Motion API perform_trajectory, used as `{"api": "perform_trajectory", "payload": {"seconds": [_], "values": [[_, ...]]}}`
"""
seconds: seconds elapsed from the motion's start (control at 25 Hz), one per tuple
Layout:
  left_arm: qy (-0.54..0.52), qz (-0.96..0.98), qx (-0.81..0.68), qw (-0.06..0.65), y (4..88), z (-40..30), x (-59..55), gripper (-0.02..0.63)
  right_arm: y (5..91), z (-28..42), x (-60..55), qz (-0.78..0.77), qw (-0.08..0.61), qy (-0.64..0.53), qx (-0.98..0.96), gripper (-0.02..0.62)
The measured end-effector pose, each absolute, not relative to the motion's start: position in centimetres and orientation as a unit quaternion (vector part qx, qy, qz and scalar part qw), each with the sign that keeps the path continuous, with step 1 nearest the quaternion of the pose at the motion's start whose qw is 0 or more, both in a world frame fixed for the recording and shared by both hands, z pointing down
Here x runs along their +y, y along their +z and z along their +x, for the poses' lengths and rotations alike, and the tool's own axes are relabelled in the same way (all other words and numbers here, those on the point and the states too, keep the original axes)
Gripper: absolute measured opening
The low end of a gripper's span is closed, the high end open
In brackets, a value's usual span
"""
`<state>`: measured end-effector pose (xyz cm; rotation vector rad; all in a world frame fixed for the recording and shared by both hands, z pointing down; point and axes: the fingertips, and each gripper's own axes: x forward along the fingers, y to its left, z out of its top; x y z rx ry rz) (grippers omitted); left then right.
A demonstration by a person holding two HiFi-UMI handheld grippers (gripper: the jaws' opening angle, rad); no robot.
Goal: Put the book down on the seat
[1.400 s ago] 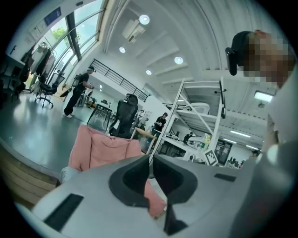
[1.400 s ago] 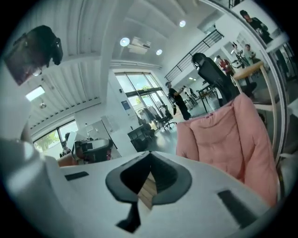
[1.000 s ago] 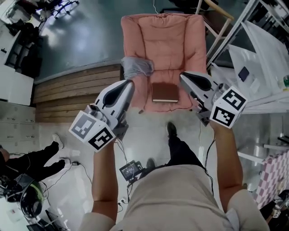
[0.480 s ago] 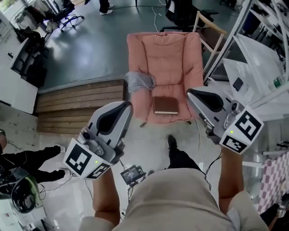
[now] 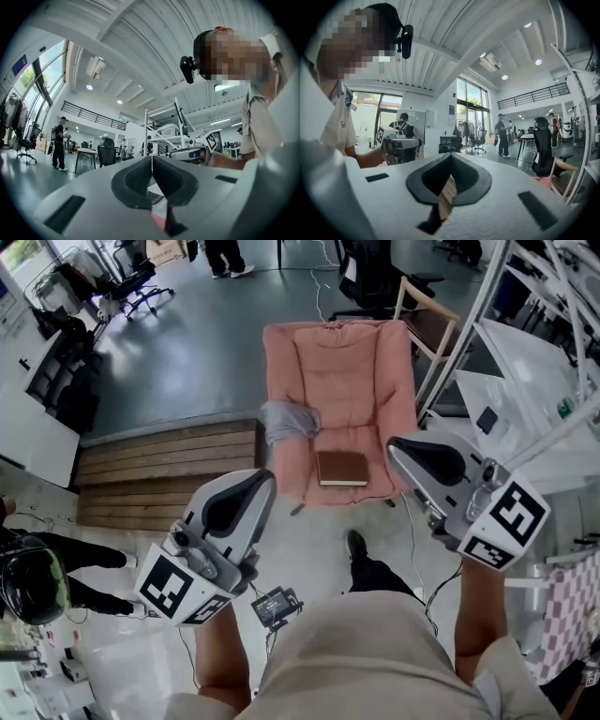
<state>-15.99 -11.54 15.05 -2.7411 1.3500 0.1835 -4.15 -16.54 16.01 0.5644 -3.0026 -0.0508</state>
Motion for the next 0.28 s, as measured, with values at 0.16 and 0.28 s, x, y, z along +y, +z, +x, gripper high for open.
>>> {"api": "perform_trajectory", "payload": {"seconds": [0.16,0.28], "values": [[0.06,-0.896,0.439,0.041,14.89,-15.94,-11.16,0.012,15.93,-4.08,-16.16,0.186,0.045,-0.017,-0.981,-0.012],[0.059,-0.896,0.438,0.041,14.79,-15.98,-10.95,0.012,15.86,-4.2,-15.91,0.185,0.046,-0.016,-0.982,-0.012]]}}
